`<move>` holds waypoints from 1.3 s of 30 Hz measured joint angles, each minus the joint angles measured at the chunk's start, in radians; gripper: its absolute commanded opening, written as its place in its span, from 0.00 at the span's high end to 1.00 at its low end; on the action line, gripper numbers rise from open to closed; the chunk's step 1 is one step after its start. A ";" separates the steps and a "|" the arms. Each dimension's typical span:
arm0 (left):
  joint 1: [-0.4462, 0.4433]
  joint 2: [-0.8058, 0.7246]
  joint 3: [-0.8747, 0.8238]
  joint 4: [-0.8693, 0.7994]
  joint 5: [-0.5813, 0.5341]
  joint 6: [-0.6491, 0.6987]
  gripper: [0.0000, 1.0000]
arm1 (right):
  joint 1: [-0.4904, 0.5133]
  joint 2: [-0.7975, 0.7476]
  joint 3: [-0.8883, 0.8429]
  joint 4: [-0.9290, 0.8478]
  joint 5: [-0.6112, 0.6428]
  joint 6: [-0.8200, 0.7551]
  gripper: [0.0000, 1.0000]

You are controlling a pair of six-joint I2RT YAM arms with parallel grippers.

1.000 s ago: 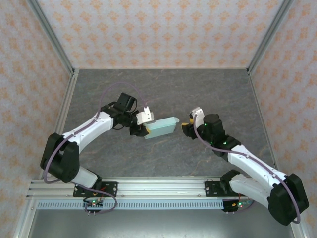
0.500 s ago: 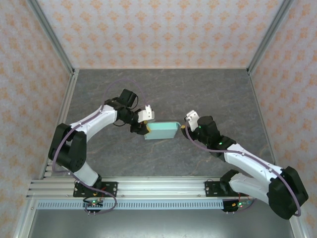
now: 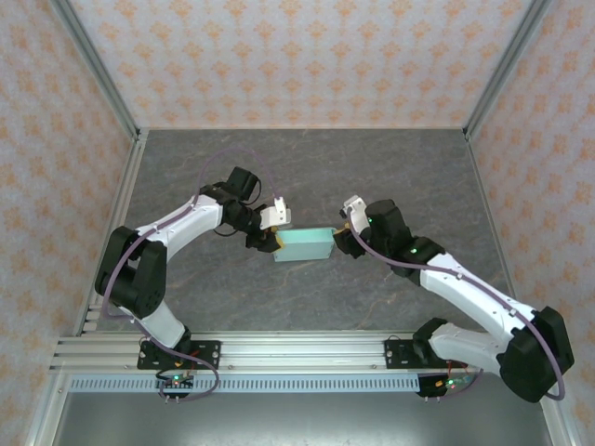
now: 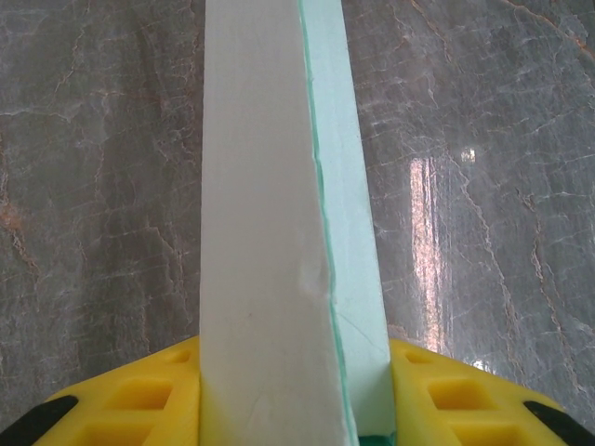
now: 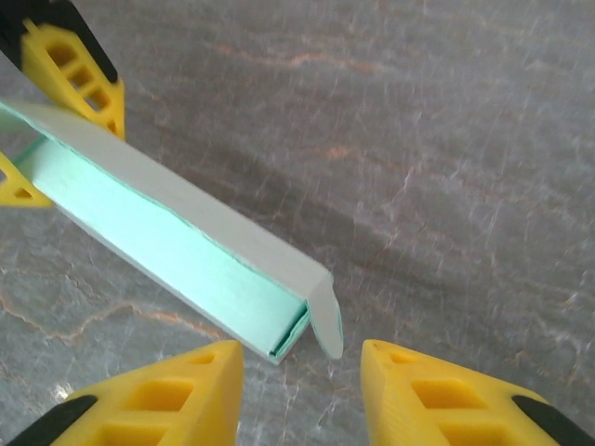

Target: Fold the paper box

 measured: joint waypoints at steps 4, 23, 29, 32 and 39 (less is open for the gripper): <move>0.000 0.000 0.000 0.000 0.000 0.000 0.61 | -0.002 0.042 0.002 -0.020 -0.016 -0.010 0.63; 0.002 0.011 0.013 0.000 -0.008 -0.005 0.61 | -0.033 0.194 0.124 -0.064 -0.058 -0.080 0.77; 0.002 0.014 0.019 0.000 -0.008 -0.009 0.62 | -0.033 0.196 0.132 -0.083 -0.032 -0.082 0.70; 0.002 0.014 0.021 0.000 -0.008 -0.008 0.63 | -0.035 0.195 0.145 -0.103 -0.022 -0.079 0.66; 0.002 0.028 0.032 -0.001 -0.008 -0.008 0.63 | -0.052 0.193 0.158 -0.160 -0.014 -0.076 0.60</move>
